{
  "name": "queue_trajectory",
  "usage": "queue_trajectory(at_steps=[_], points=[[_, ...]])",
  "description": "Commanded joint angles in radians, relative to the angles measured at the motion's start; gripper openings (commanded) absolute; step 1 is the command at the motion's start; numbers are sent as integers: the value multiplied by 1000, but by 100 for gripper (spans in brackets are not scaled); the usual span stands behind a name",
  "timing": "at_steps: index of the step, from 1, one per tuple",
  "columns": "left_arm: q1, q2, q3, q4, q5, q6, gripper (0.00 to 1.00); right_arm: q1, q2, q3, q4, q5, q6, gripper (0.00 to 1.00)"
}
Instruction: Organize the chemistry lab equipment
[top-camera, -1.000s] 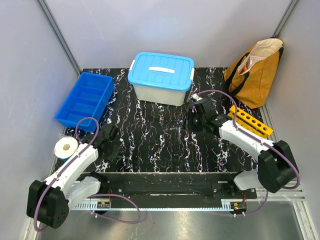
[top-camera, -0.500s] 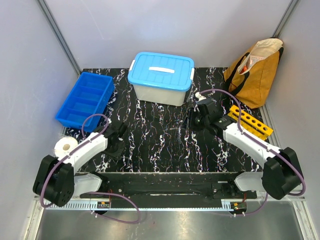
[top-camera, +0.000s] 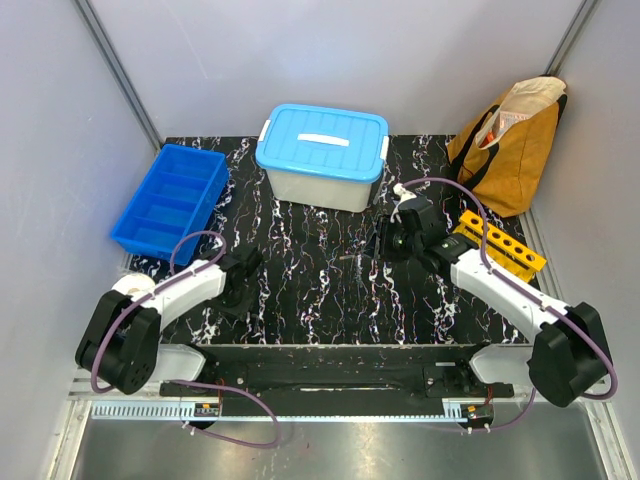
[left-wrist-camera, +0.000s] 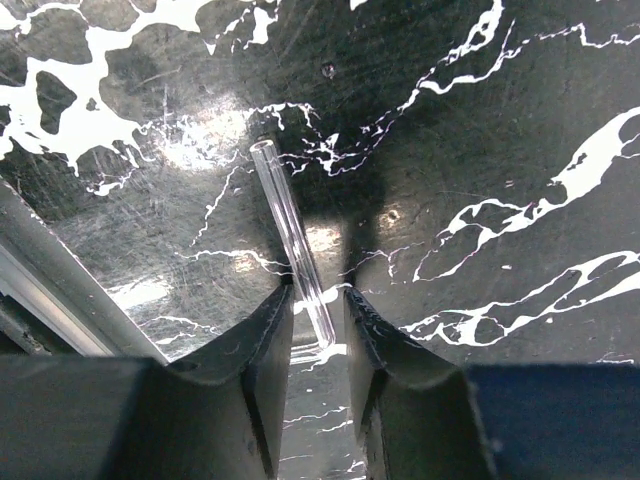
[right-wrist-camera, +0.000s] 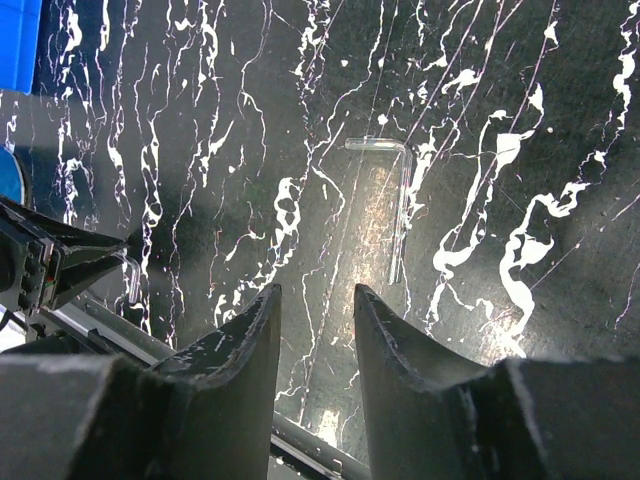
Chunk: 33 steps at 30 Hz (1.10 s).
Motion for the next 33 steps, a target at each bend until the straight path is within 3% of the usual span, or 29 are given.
queue_trajectory(at_steps=[1,7,15,19,21,22,33], points=[[-20,15,-9,-15,9,-64,30,8,-42,-3,14,-8,1,41],[-29,14,-23,10,30,-84,21,10,-50,5,1,-12,1,43],[-31,0,-20,-12,13,-96,0,8,-79,8,-17,-16,11,60],[-35,-26,18,-73,-30,-90,0,8,-105,3,-19,-19,19,72],[-38,-42,51,-116,-60,-85,0,8,-119,6,-23,-13,22,86],[-40,-52,63,-131,-70,-84,0,8,-125,9,-28,-3,24,99],[-40,-189,199,-142,-252,66,0,8,-179,26,-56,18,54,100]])
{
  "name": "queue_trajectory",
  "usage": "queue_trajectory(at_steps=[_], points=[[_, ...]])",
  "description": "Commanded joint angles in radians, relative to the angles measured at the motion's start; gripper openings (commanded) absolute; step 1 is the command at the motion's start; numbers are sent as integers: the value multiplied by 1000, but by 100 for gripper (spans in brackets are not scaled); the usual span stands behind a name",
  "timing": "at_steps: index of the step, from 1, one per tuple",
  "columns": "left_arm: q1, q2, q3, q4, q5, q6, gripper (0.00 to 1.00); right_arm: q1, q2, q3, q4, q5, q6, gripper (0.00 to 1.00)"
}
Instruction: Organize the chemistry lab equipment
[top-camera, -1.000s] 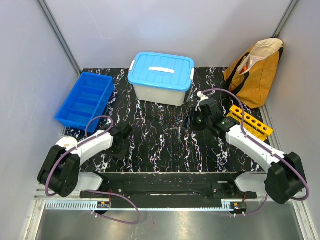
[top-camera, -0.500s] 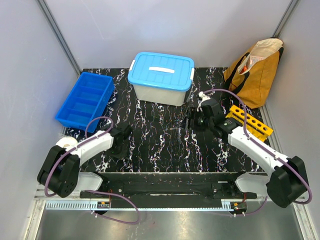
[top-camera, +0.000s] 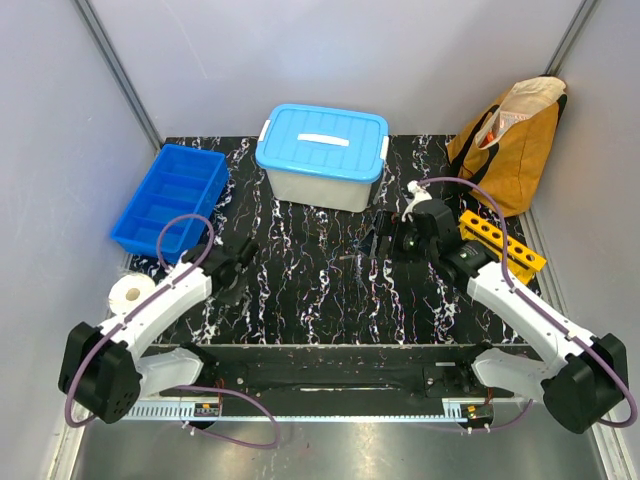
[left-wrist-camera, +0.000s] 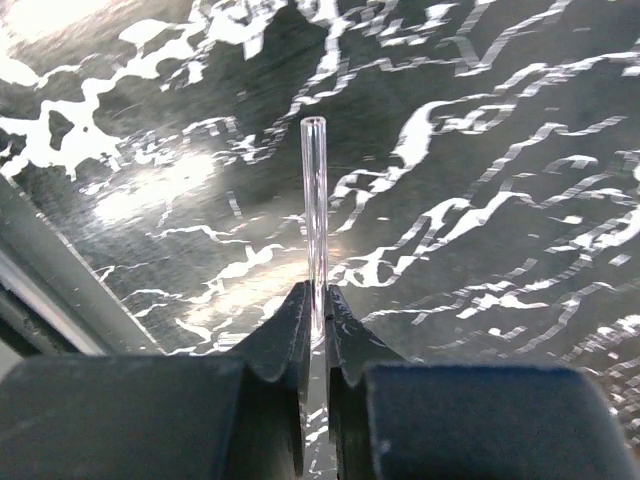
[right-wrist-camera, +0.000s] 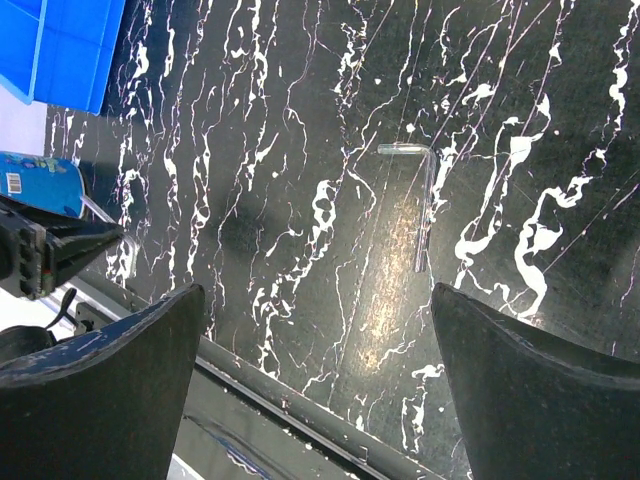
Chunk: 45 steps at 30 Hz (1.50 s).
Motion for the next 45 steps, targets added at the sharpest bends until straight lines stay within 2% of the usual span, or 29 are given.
queue_trajectory(at_steps=[1,6,9,12,17,24,34,45], points=[[-5,-46,127,-15,-168,123,0,7,-26,26,-5,22,18,100],[22,-51,259,-40,-343,248,0,8,-31,28,-8,31,27,100],[96,-31,333,-23,-374,340,0,8,-35,39,-14,34,19,100],[215,6,391,58,-319,481,0,8,-44,45,-19,43,13,100],[406,104,485,158,-232,632,0,8,-46,48,2,57,13,100],[625,314,629,253,-54,689,0,8,-26,60,7,49,-5,100],[740,639,831,299,64,703,0,8,-14,86,18,83,-31,100],[780,799,885,347,94,717,0,8,52,103,18,138,-59,100]])
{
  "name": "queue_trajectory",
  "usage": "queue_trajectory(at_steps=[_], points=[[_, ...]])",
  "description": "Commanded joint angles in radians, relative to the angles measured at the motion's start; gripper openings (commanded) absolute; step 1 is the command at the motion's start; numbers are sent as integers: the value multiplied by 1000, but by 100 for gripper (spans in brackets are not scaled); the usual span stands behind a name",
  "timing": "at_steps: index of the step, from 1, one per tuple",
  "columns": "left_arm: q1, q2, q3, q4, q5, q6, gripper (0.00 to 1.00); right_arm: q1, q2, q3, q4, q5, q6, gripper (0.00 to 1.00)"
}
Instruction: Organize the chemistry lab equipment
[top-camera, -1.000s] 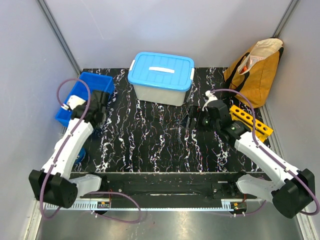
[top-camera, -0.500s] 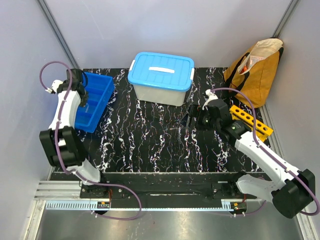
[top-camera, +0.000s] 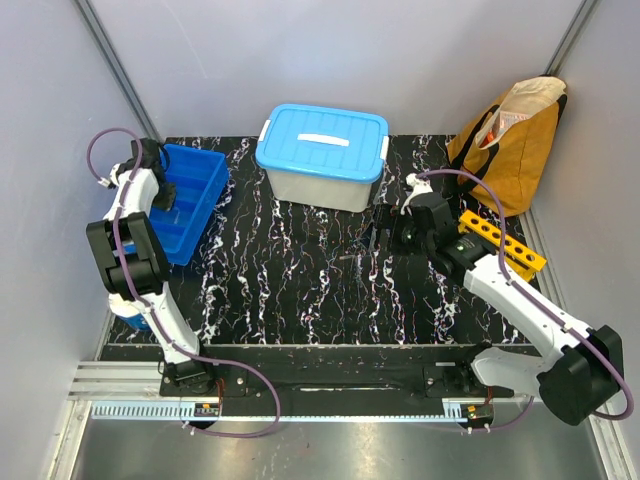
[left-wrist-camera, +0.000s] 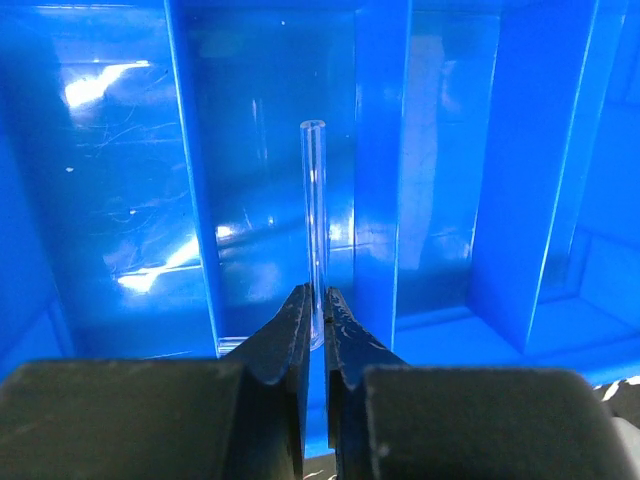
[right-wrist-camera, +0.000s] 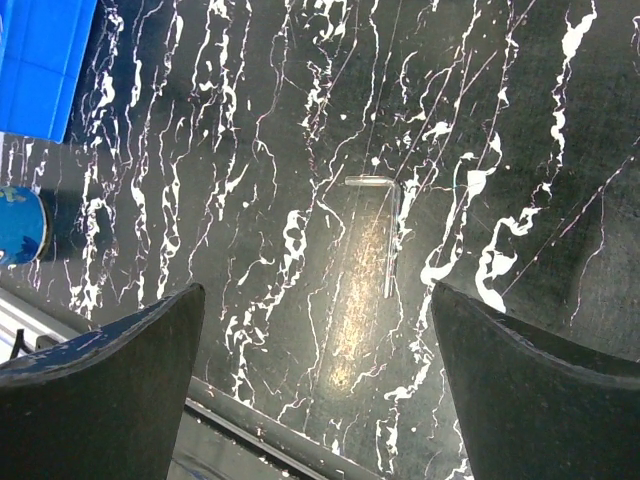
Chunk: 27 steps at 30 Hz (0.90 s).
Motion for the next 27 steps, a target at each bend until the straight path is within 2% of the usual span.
queue_trajectory(at_steps=[1,4,9,13,21,25,27], points=[[10,34,47,48,40,13,0,8,19,45,33,58,-10,100],[10,57,46,51,55,4,1,8,30,48,31,97,-9,100],[10,81,49,56,69,5,7,8,37,52,8,138,-24,100],[10,77,49,56,80,8,17,8,28,34,-1,167,-24,100],[9,9,60,43,123,82,44,8,69,34,-75,266,-22,100],[4,-58,60,1,132,135,49,8,103,29,-81,249,-48,99],[-6,-99,60,-15,136,189,49,8,126,25,-78,209,-55,94]])
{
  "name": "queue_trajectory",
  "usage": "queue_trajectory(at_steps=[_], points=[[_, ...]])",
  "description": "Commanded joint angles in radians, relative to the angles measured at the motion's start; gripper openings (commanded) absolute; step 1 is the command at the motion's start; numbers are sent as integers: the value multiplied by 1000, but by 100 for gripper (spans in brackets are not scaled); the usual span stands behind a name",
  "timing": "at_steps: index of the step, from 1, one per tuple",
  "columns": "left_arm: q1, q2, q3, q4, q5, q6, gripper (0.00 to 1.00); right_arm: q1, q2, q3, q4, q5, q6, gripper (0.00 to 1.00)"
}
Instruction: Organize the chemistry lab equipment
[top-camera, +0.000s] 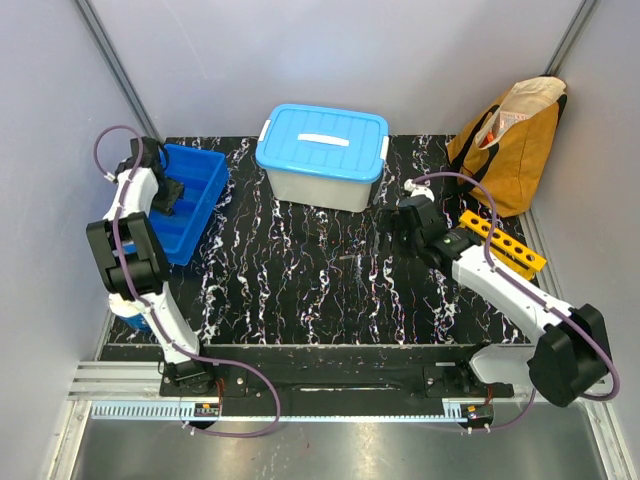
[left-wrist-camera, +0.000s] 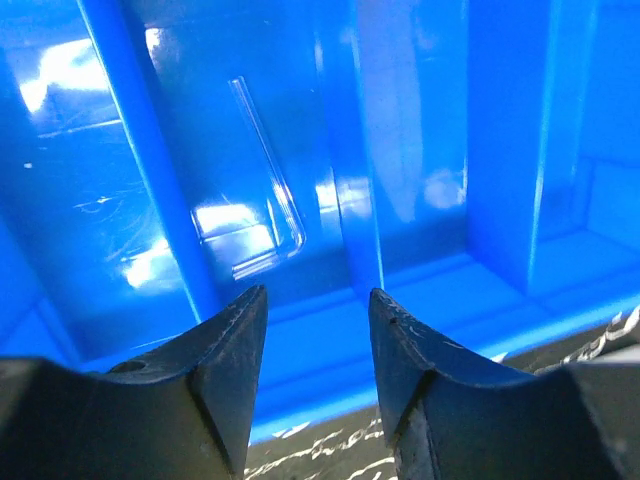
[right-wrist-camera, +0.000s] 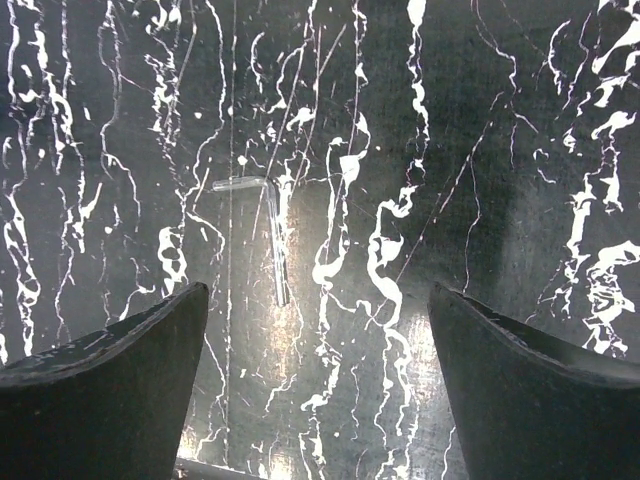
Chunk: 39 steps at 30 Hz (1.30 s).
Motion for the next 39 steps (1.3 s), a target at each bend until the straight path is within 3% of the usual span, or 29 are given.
queue_trajectory(at_steps=[1,5,8,15,19,27,39], points=[[-23,-162,39,-22,28,145,49,7,44,19,5,-31,-29,91],[-98,-280,-21,18,63,325,49,6,85,-23,90,-138,23,68],[-161,-401,-135,92,210,421,49,12,128,-37,138,-194,64,53],[-299,-649,-459,251,538,483,56,66,271,2,123,-160,77,46],[-316,-751,-628,336,724,506,60,99,341,42,92,-114,71,42],[-318,-854,-786,328,722,597,62,130,450,107,52,-67,57,37],[-324,-872,-789,314,700,595,62,182,542,167,-26,25,35,26]])
